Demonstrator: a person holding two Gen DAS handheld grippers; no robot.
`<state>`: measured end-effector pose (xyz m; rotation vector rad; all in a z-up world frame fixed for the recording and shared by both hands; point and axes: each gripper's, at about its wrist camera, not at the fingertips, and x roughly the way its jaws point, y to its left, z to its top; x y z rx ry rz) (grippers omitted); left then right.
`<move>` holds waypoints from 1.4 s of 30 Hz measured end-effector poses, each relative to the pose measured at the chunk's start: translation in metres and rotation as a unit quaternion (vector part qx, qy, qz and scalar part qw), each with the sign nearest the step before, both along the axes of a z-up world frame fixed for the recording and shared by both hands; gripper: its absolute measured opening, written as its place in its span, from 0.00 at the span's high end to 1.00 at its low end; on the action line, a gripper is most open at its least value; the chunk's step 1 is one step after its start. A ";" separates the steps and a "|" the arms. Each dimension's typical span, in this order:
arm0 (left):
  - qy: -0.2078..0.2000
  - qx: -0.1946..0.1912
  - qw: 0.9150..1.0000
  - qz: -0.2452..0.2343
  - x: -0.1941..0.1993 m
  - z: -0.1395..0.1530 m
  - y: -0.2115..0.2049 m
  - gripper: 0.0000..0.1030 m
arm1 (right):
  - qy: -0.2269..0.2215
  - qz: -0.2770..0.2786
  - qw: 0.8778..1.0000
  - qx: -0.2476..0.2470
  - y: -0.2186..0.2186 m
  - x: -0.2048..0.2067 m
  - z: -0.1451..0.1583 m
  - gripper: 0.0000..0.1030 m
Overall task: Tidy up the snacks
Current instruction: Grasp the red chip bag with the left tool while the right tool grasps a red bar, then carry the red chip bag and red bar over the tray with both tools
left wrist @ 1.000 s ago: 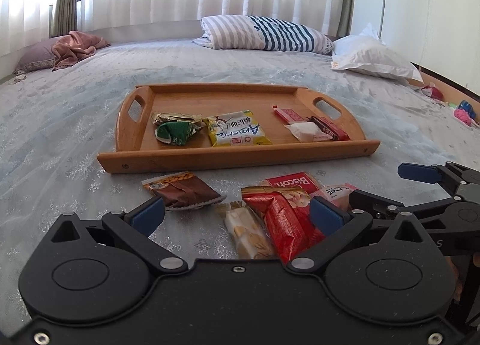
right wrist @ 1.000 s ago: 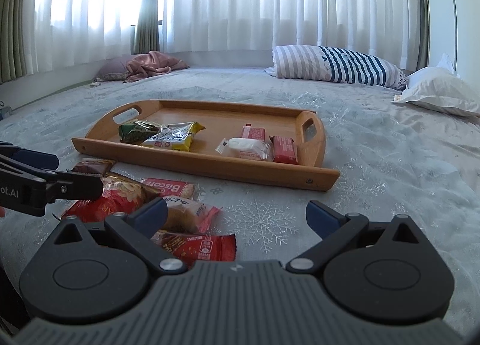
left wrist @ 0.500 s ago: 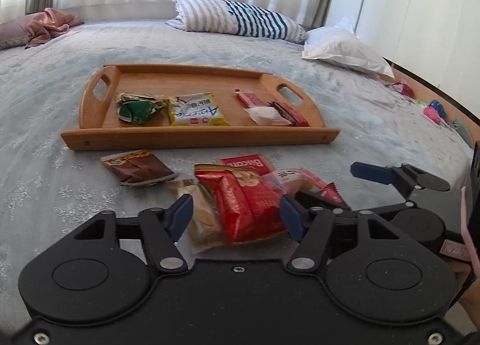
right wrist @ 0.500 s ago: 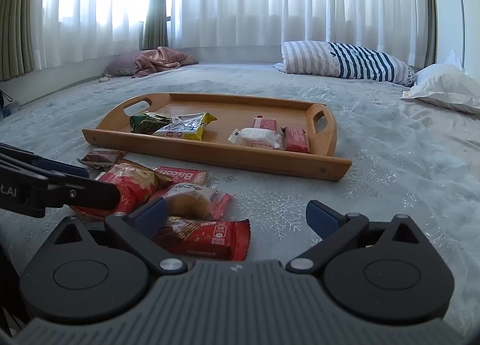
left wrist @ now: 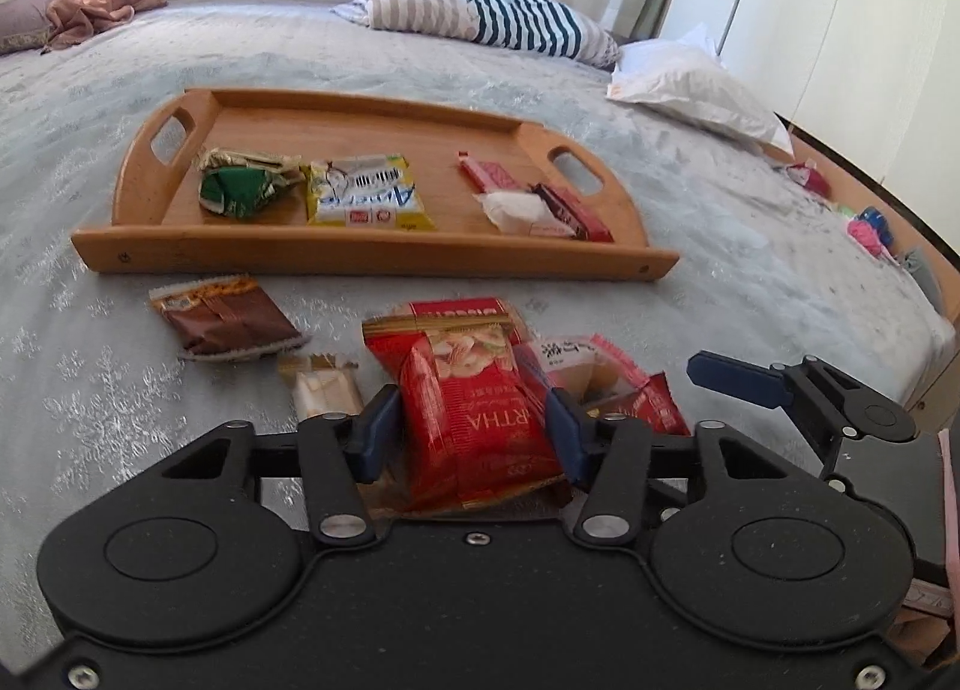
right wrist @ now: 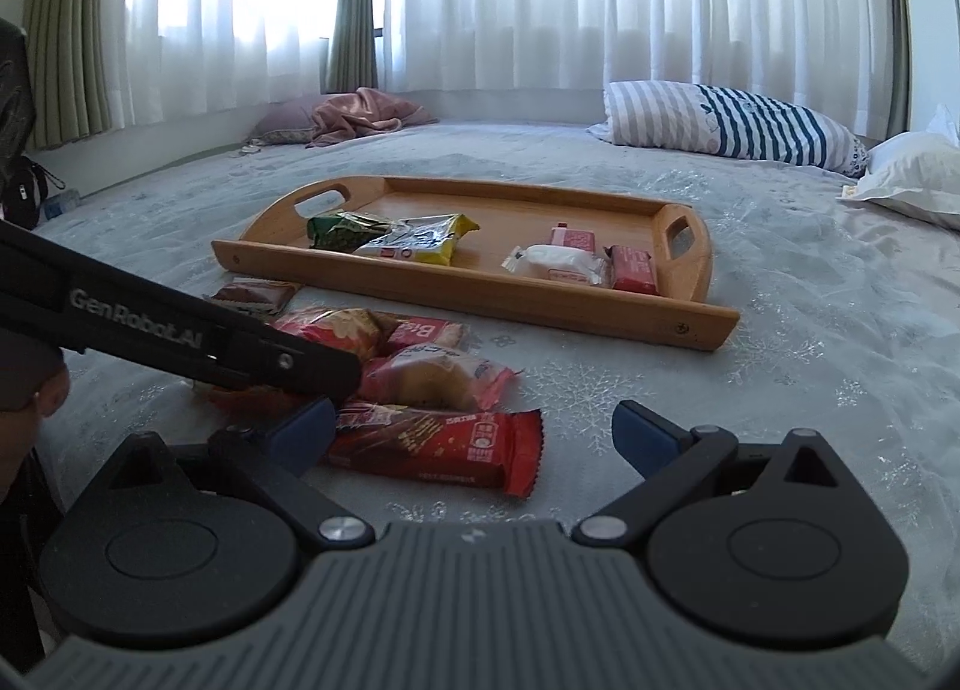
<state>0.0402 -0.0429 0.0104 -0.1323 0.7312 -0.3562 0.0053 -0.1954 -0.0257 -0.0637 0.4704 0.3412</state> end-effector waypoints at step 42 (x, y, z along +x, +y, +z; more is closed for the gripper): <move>-0.052 0.025 0.997 0.060 -0.003 0.026 0.025 0.58 | -0.023 -0.075 0.997 0.020 0.019 -0.016 0.009 0.34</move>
